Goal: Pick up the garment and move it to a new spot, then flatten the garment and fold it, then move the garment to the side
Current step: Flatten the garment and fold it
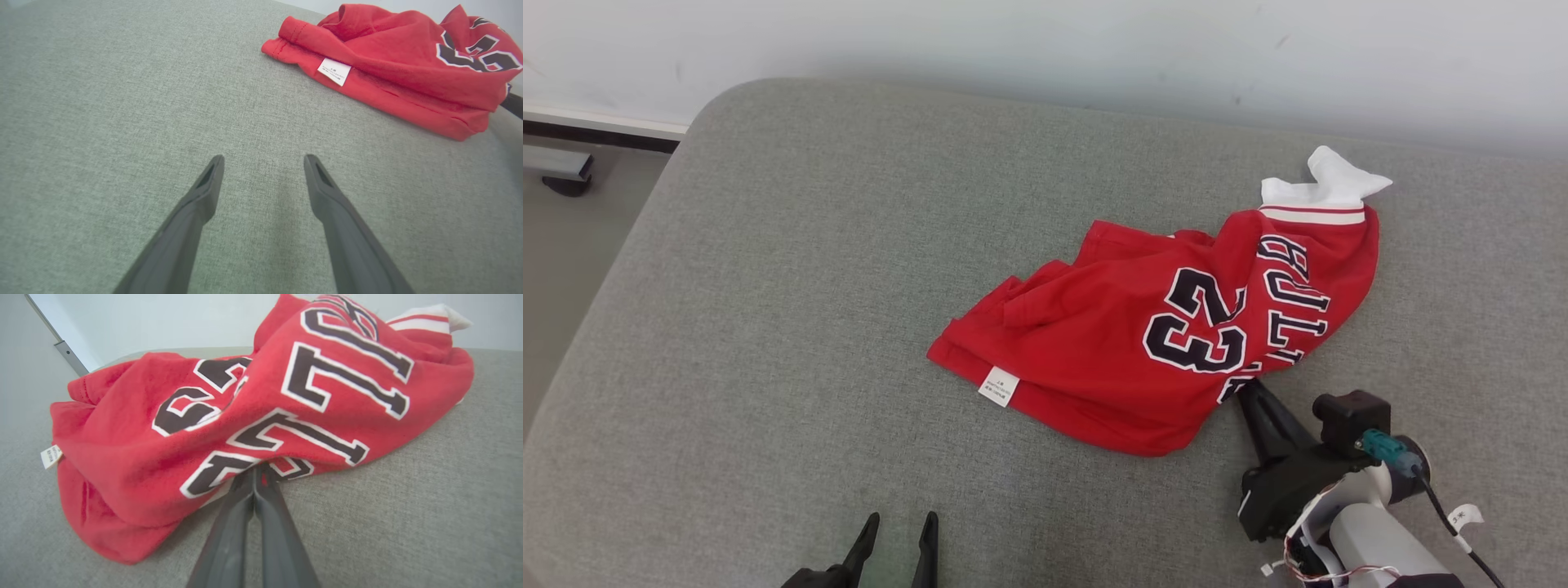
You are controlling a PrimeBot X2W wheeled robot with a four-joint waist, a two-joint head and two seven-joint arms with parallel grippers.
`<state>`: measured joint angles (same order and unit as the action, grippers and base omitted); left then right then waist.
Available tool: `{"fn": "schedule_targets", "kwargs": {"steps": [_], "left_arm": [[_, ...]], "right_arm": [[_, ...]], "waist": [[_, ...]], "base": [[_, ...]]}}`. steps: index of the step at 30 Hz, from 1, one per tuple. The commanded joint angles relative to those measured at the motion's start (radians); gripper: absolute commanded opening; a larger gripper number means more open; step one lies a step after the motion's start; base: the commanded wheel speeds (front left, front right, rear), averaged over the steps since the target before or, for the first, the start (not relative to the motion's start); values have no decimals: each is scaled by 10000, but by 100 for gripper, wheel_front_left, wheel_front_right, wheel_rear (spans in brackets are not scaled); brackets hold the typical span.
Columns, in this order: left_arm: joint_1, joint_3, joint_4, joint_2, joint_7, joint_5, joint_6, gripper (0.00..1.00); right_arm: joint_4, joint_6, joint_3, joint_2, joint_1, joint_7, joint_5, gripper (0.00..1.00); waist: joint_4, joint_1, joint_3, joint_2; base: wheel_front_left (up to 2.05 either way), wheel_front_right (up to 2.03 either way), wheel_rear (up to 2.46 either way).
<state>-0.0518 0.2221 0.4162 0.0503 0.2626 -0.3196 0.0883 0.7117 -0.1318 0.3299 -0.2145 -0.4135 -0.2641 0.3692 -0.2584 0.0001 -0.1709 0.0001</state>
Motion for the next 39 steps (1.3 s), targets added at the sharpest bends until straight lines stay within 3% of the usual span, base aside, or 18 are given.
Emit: {"fn": "schedule_targets", "kwargs": {"steps": [1,12,13,15,28,29,30,31,32,39], "left_arm": [[-54,-15,32,-2,31,-86,3,100],[211,-231,124,-1,31,-27,46,100],[227,-235,138,-2,31,-28,54,100],[258,-263,162,-2,31,-22,47,100],[32,-98,261,-1,31,-85,30,100],[29,-85,260,-1,31,-97,22,100],[27,-81,263,-1,31,-102,17,100],[24,-86,266,-2,31,-114,12,100],[25,-99,270,-2,31,-119,-3,100],[15,-51,227,-1,31,-172,-52,100]], "right_arm": [[-149,26,-97,-16,-47,3,-86,0],[-1776,26,-906,245,838,3,-279,0],[-1891,26,-876,273,949,3,-192,26],[-1841,26,-808,232,1179,2,-86,100],[-909,26,-32,324,896,4,2097,100],[-851,26,57,290,798,2,2146,93],[-774,26,164,276,715,4,2221,60],[-705,26,298,265,645,4,2257,18],[-668,26,406,229,577,4,2276,0],[-1440,26,615,-124,-200,4,2236,0]], "waist": [[9,-1,23,-1],[343,-1,437,-1],[377,-1,475,-1],[449,-1,532,-1],[349,-1,204,-1],[299,-1,183,-1],[257,-1,160,-1],[221,-1,140,-1],[196,-1,129,-1],[50,-1,-44,-1]], "base": [[0,0,0],[0,0,0],[0,0,0],[0,0,0],[0,0,0],[0,0,0],[0,0,0],[0,0,0],[0,0,0],[0,0,0]]}}
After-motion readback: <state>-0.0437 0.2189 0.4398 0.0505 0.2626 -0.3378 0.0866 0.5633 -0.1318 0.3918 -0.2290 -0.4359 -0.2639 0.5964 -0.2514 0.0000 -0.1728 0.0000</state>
